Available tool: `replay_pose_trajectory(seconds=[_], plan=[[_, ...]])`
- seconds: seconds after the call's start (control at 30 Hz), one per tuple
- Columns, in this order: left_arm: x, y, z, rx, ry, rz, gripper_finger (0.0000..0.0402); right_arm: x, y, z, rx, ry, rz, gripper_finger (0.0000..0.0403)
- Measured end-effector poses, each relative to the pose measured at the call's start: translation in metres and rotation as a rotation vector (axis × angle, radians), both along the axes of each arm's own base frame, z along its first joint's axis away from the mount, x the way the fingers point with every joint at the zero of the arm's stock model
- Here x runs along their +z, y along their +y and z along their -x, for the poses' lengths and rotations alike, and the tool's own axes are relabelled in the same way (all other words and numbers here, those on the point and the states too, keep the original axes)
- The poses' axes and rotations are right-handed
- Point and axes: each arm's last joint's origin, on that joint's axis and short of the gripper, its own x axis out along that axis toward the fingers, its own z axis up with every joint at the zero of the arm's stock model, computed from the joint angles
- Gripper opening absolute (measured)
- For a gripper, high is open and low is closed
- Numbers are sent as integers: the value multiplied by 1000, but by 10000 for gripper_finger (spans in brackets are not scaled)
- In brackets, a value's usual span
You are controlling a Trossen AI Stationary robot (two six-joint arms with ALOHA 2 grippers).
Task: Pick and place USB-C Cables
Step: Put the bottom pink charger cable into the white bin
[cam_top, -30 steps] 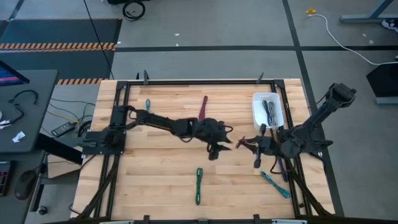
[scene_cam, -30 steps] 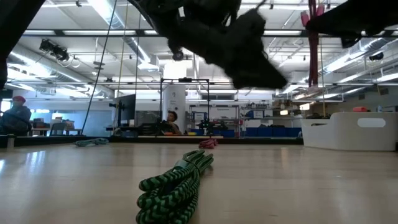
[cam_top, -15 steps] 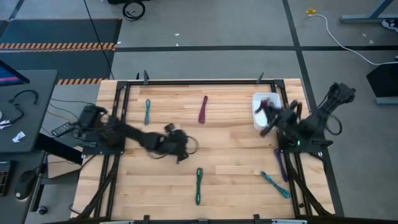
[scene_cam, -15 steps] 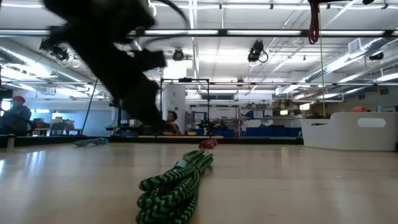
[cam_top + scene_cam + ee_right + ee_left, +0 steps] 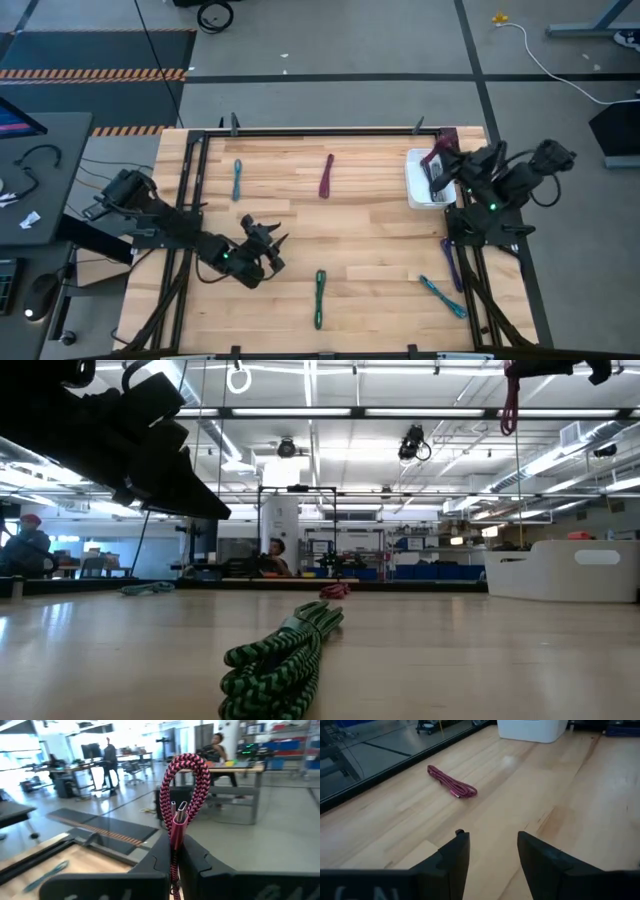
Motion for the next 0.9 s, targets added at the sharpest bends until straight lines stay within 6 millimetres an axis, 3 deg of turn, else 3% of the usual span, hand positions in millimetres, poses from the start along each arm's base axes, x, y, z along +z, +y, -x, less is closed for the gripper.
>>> replay_pose_trajectory(seconds=[0.1, 0.3, 0.53, 0.6, 0.73, 0.9], plan=[[0, 1, -1, 4, 1, -2, 172, -6, 5, -2, 32, -11, -6, 16], [1, 5, -3, 19, 0, -17, 172, 3, 10, 5, 115, -61, -43, 16], [2, 8, -5, 33, -3, -16, 172, -19, 34, -6, 520, -160, 30, 16], [2, 8, -6, 31, -5, -16, 172, -19, 29, -8, 454, -152, 13, 16], [3, 7, -7, 25, -10, -19, 172, -5, 12, -5, 111, -45, -11, 16], [3, 7, -7, 25, -12, -18, 172, 13, -7, 7, -18, -24, -16, 16]])
